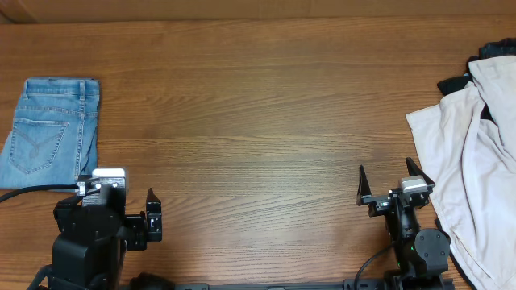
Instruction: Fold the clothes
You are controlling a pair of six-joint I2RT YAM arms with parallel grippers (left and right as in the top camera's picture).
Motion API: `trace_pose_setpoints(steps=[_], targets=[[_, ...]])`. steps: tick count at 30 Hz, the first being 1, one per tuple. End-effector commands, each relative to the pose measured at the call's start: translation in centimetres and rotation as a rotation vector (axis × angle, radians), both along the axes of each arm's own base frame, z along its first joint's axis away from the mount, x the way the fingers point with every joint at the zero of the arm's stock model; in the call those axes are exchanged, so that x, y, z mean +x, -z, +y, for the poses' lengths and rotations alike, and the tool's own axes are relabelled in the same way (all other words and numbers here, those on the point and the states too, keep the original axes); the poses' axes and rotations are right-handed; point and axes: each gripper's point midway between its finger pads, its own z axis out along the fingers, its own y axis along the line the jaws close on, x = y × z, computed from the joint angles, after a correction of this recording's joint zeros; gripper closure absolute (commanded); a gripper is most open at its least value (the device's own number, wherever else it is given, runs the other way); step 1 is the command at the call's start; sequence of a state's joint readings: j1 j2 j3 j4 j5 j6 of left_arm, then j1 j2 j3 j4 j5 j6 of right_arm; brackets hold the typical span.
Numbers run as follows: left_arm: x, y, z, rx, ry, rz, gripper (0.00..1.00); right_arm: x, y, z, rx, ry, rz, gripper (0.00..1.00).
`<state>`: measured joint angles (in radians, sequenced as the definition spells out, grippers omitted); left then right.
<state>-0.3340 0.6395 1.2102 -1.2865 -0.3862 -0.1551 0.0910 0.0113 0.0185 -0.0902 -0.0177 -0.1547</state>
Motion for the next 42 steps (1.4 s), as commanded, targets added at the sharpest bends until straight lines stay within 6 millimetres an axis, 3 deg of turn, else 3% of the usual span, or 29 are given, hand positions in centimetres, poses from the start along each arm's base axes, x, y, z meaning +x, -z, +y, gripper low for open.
trace_pose_setpoints(steps=[1, 28, 33, 37, 42], targets=[[0.0, 0.0, 0.2, 0.002, -0.011, -0.005, 0.0, 0.1, 0.2, -0.3, -0.003, 0.017, -0.005, 0.0], [0.0, 0.0, 0.2, 0.003, -0.011, -0.005, 0.0, 0.1, 0.2, -0.3, -0.003, 0.017, -0.005, 0.0], [-0.2, 0.1, 1.4, 0.003, -0.082, -0.002, 0.0, 0.1, 0.2, -0.3, -0.003, 0.017, -0.005, 0.0], [-1.0, 1.0, 2.7, 0.001, -0.155, 0.014, 0.0, 0.1, 0.2, -0.3, -0.003, 0.017, -0.005, 0.0], [0.3, 5.5, 1.9, -0.076, -0.141, -0.067, 0.0, 0.1, 0.2, -0.3, -0.003, 0.017, -0.005, 0.0]])
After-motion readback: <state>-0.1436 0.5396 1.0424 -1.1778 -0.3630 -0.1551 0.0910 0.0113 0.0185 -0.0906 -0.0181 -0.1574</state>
